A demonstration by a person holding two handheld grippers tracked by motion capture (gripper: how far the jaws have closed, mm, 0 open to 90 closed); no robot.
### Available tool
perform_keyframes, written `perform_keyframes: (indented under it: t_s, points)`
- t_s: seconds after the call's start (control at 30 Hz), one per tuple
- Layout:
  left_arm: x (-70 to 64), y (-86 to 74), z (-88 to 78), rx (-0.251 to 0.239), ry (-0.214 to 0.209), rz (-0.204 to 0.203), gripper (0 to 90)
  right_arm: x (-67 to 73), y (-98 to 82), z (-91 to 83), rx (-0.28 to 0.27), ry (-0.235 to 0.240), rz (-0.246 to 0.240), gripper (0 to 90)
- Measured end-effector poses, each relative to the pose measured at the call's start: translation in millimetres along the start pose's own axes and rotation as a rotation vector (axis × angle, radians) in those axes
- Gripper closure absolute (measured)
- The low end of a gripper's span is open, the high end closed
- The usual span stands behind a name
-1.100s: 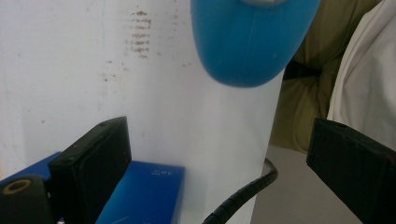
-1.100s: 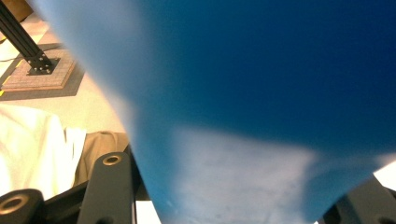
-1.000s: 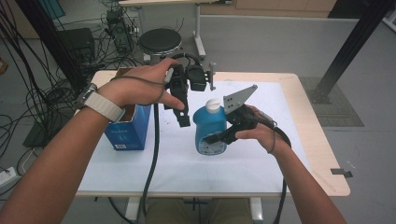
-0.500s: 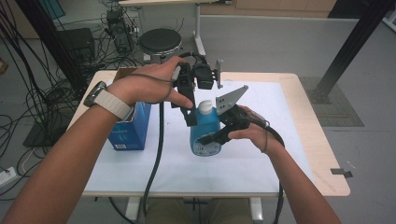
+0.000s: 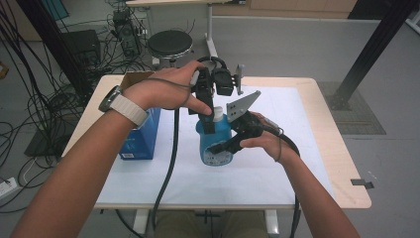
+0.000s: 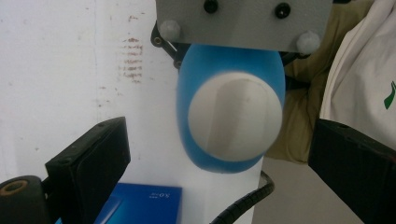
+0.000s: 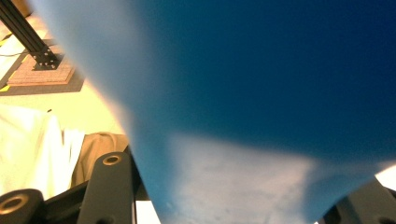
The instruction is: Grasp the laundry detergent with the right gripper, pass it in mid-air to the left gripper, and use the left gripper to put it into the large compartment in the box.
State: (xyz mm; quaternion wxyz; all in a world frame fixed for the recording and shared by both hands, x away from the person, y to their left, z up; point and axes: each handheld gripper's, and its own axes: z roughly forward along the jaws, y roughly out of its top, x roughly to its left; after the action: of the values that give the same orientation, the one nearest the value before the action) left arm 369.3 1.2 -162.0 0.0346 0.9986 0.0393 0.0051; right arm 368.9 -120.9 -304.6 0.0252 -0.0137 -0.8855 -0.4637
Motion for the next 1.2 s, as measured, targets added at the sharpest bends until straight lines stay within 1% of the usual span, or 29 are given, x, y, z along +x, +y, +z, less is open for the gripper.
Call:
perform_keyframes:
  t_s: [0.3, 0.47, 0.93, 1.2]
  points:
    - [0.5, 4.5, 3.8, 0.002, 0.0, 0.004, 6.6, 0.3, 0.1, -0.9, -0.01, -0.001, 0.002, 43.6]
    - [0.7, 5.8, 4.9, 0.001, 0.0, 0.007, 7.0, 0.9, -0.1, -0.4, -0.006, 0.0, 0.001, 43.6]
    - [0.5, 3.2, 4.8, -0.007, 0.004, 0.002, 7.4, 2.0, -1.1, -1.0, -0.005, 0.004, -0.001, 43.6]
    - [0.9, 1.2, 5.6, -0.01, 0.005, -0.001, 7.5, 2.0, -1.1, -0.9, -0.005, 0.003, 0.006, 43.6]
